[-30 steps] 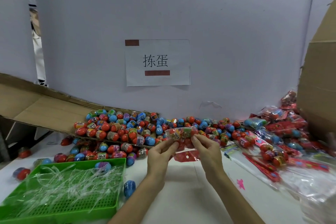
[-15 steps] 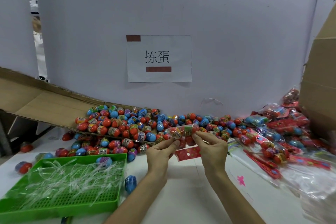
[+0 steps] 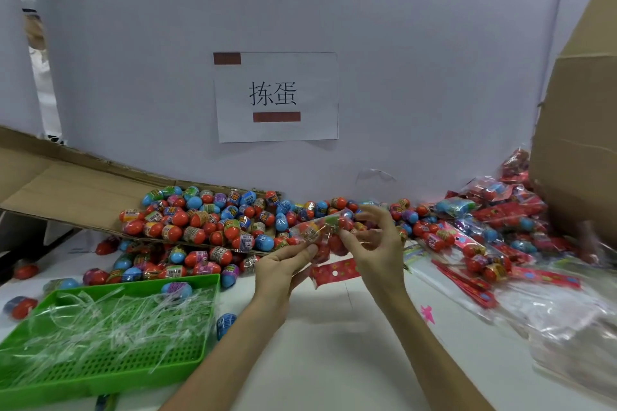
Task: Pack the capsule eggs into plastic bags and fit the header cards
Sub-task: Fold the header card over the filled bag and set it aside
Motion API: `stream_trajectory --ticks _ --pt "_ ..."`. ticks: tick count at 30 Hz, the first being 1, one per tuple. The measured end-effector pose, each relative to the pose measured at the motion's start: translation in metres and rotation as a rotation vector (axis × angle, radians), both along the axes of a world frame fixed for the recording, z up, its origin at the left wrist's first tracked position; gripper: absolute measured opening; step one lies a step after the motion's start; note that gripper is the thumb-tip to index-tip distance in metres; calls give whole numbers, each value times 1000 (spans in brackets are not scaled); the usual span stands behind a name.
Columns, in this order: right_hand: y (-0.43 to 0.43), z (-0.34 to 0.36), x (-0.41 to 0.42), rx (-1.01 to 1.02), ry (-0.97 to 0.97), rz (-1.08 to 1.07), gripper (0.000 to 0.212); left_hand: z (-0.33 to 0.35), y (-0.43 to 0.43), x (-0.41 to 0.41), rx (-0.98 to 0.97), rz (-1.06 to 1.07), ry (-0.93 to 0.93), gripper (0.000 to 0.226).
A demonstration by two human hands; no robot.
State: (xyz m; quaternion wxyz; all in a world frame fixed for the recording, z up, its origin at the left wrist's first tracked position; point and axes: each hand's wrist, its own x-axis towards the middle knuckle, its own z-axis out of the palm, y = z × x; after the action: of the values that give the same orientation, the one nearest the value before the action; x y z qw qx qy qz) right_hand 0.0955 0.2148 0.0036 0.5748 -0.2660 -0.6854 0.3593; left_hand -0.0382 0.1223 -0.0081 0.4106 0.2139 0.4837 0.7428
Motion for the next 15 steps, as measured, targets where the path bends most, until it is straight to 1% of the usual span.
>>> stream_trajectory --ticks 1,2,4,6,8,12,14,15 --pt "3 3 4 -137 -11 135 41 0 0 -1 -6 -35 8 10" --pt "7 4 8 -225 -41 246 35 0 0 -1 -11 -65 21 12" --pt "13 4 14 -231 -104 349 16 -2 2 -3 -18 -87 65 26" --pt "11 7 19 -208 -118 354 14 -4 3 -6 -24 -101 105 38" --pt "12 8 20 -219 -130 360 15 -6 4 -9 -24 -141 141 42" --pt "14 9 25 -250 -168 361 14 -7 5 -6 -29 -190 213 45" --pt "17 12 30 -275 -149 391 14 -6 6 -4 -43 -146 227 43" --pt "18 14 32 -304 -164 429 14 -6 6 -6 -49 -95 205 40"
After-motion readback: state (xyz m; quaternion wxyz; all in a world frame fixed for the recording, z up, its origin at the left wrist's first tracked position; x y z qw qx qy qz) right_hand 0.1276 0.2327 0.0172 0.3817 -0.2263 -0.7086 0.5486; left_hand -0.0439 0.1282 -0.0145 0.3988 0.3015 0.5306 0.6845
